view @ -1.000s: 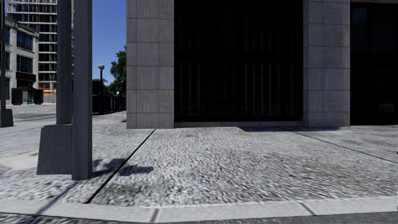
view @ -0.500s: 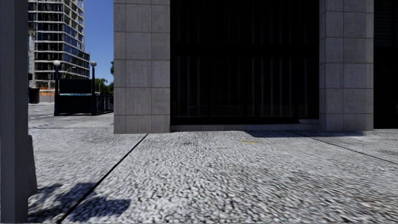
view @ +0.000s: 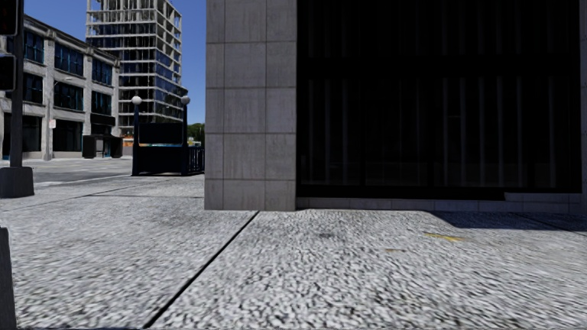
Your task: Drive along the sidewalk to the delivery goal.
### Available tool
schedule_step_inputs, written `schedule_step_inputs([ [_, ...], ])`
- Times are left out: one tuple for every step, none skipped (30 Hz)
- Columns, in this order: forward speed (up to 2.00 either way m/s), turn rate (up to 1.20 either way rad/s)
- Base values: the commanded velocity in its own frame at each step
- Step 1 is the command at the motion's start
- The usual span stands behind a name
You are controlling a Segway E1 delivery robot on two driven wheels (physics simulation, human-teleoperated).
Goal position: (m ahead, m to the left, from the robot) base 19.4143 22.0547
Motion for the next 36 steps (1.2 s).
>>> schedule_step_inputs([
  [1.38, 0.49],
  [1.38, 0.49],
  [1.38, 0.49],
  [1.38, 0.49],
  [1.38, 0.49],
  [1.38, 0.49],
  [1.38, 0.49],
  [1.37, 0.49],
  [1.37, 0.49],
  [1.37, 0.49],
  [1.37, 0.49],
  [1.37, 0.49],
  [1.37, 0.49],
  [1.37, 0.49],
  [1.37, 0.49],
  [1.37, 0.49],
  [1.37, 0.49],
  [1.37, 0.49],
  [1.37, 0.49],
  [1.37, 0.49],
  [1.37, 0.49],
  [1.37, 0.49],
  [1.37, 0.49],
  [1.37, 0.51],
  [1.37, 0.54],
  [1.37, 0.54],
  [1.37, 0.55],
  [1.37, 0.55],
  [1.37, 0.55],
  [1.37, 0.55],
  [1.37, 0.55],
  [1.37, 0.55],
  [1.37, 0.55],
  [1.37, 0.55],
  [1.37, 0.55],
  [1.37, 0.55],
])
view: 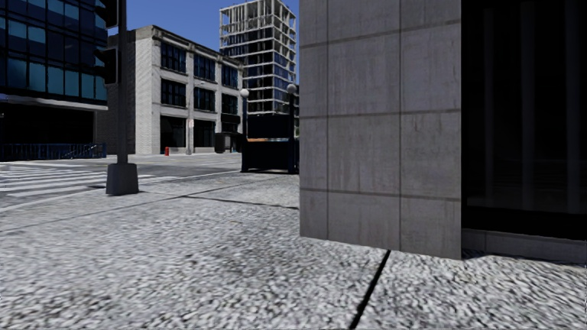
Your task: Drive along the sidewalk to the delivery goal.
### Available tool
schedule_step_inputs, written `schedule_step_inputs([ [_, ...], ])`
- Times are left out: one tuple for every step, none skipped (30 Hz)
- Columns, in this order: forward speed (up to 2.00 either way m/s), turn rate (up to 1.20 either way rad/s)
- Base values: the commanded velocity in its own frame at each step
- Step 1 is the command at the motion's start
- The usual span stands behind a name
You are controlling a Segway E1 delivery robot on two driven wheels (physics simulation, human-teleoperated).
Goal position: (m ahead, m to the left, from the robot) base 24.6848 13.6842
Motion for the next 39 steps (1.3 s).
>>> schedule_step_inputs([
  [1.37, 0.55],
  [1.37, 0.55],
  [1.37, 0.55],
  [1.37, 0.55],
  [1.37, 0.55],
  [1.37, 0.55],
  [1.37, 0.55],
  [1.37, 0.55],
  [1.37, 0.55],
  [1.37, 0.55],
  [1.37, 0.55],
  [1.37, 0.55],
  [1.37, 0.55],
  [1.37, 0.55],
  [1.37, 0.55],
  [1.37, 0.55],
  [1.37, 0.55],
  [1.37, 0.55],
  [1.37, 0.55],
  [1.37, 0.55],
  [1.37, 0.55],
  [1.37, 0.55],
  [1.36, 0.55],
  [1.36, 0.55],
  [1.35, 0.55],
  [1.35, 0.33],
  [1.35, 0.05],
  [1.35, 0.05],
  [1.34, 0.0],
  [1.34, 0.0],
  [1.34, 0.0],
  [1.34, 0.0],
  [1.34, 0.0],
  [1.34, 0.0],
  [1.34, 0.0],
  [1.34, 0.0],
  [1.34, 0.0],
  [1.34, -0.11],
  [1.34, -0.28],
])
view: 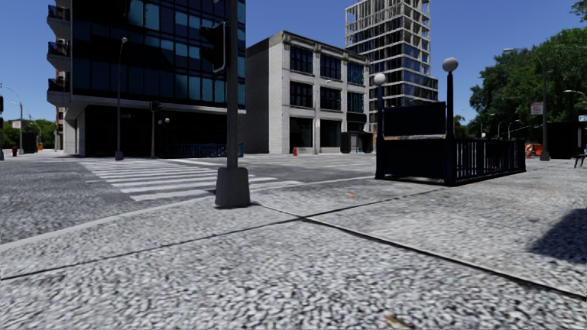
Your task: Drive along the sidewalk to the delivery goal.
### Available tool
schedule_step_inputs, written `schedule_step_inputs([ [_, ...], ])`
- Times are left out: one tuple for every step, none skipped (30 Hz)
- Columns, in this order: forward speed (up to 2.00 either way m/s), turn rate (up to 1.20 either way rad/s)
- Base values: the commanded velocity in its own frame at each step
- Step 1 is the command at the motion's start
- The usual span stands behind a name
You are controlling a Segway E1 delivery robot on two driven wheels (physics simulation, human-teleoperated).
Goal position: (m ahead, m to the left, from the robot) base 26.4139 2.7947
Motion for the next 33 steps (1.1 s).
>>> schedule_step_inputs([
  [1.34, -0.28],
  [1.34, -0.37],
  [1.34, -0.39],
  [1.34, -0.39],
  [1.34, -0.4],
  [1.34, -0.4],
  [1.34, -0.4],
  [1.34, -0.4],
  [1.34, -0.4],
  [1.34, -0.4],
  [1.34, -0.4],
  [1.34, -0.4],
  [1.34, -0.4],
  [1.34, -0.4],
  [1.34, -0.4],
  [1.34, -0.4],
  [1.33, -0.4],
  [1.33, -0.4],
  [1.33, -0.39],
  [1.33, -0.39],
  [1.33, 0.0],
  [1.33, 0.0],
  [1.33, 0.0],
  [1.33, 0.0],
  [1.33, 0.0],
  [1.33, 0.0],
  [1.33, 0.0],
  [1.33, 0.0],
  [1.33, 0.0],
  [1.33, 0.0],
  [1.33, 0.0],
  [1.33, 0.0],
  [1.33, 0.0],
])
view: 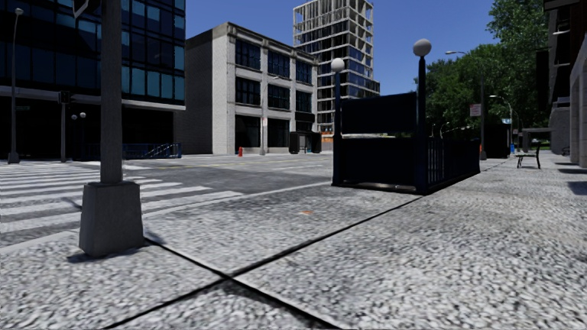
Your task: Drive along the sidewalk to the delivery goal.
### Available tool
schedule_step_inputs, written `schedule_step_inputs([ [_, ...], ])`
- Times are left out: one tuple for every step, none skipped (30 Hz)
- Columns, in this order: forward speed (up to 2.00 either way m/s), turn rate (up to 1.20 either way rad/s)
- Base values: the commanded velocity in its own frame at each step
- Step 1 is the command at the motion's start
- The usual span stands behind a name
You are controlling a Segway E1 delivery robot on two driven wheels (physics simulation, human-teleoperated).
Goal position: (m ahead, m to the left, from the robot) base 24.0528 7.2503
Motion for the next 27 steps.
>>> schedule_step_inputs([
  [1.33, 0.0],
  [1.33, 0.0],
  [1.33, 0.0],
  [1.33, 0.0],
  [1.33, 0.06],
  [1.33, 0.15],
  [1.33, 0.21],
  [1.33, 0.21],
  [1.33, 0.25],
  [1.33, 0.26],
  [1.33, 0.26],
  [1.33, 0.26],
  [1.33, 0.26],
  [1.33, 0.26],
  [1.33, 0.26],
  [1.33, 0.26],
  [1.33, 0.26],
  [1.33, 0.26],
  [1.33, 0.26],
  [1.33, 0.26],
  [1.33, 0.26],
  [1.33, 0.26],
  [1.33, 0.26],
  [1.33, 0.26],
  [1.33, 0.26],
  [1.33, 0.26],
  [1.33, 0.26],
])
